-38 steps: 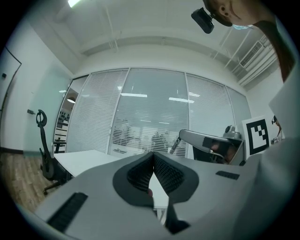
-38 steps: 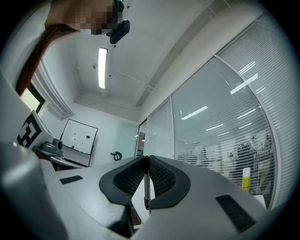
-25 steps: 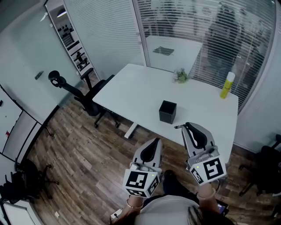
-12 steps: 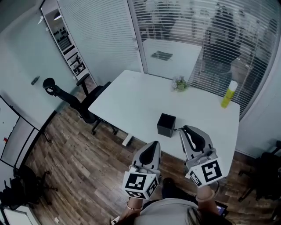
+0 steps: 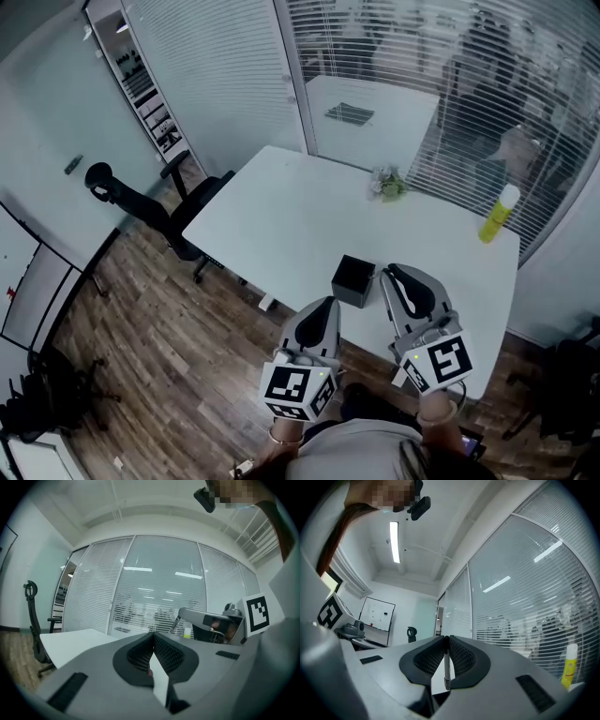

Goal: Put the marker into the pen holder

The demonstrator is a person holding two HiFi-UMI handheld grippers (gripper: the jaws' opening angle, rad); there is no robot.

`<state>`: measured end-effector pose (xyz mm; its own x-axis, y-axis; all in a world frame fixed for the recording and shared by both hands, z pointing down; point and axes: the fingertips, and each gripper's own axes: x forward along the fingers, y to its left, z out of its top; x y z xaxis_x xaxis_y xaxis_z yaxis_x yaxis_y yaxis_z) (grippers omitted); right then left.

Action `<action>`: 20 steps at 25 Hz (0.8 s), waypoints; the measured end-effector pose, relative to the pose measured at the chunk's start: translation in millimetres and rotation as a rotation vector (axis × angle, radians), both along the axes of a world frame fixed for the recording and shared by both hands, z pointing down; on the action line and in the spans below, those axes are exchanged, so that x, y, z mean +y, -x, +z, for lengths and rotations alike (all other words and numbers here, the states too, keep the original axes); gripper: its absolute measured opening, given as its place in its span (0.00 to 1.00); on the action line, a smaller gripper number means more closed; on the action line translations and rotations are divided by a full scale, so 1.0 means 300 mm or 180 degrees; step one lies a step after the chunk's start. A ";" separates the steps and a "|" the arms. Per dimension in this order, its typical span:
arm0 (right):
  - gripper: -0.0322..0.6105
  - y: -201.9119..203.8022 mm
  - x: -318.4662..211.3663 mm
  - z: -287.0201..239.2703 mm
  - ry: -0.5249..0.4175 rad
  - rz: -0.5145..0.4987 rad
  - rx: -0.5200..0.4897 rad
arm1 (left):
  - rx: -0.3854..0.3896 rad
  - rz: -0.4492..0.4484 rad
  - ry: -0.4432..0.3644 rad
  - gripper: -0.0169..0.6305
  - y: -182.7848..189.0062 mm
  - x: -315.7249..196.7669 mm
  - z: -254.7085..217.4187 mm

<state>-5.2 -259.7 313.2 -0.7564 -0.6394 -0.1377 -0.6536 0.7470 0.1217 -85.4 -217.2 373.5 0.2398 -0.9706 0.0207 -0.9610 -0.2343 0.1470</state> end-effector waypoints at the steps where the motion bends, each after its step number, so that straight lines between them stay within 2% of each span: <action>1: 0.14 0.002 -0.017 0.005 0.0010 -0.0024 0.0005 | -0.0005 -0.0018 0.0004 0.05 -0.002 -0.012 0.003; 10: 0.14 0.075 -0.104 0.075 0.0126 -0.0162 0.0132 | -0.0032 -0.0120 0.0098 0.05 0.039 -0.056 0.030; 20: 0.14 0.152 -0.183 0.141 0.0247 -0.0061 0.0352 | -0.0055 0.0141 0.0043 0.05 0.085 -0.160 0.004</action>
<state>-50.7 -314.5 355.5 -0.7764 -0.6302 -0.0035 -0.6249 0.7691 0.1337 -111.0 -265.1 374.7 0.2820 -0.9586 0.0383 -0.9521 -0.2748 0.1339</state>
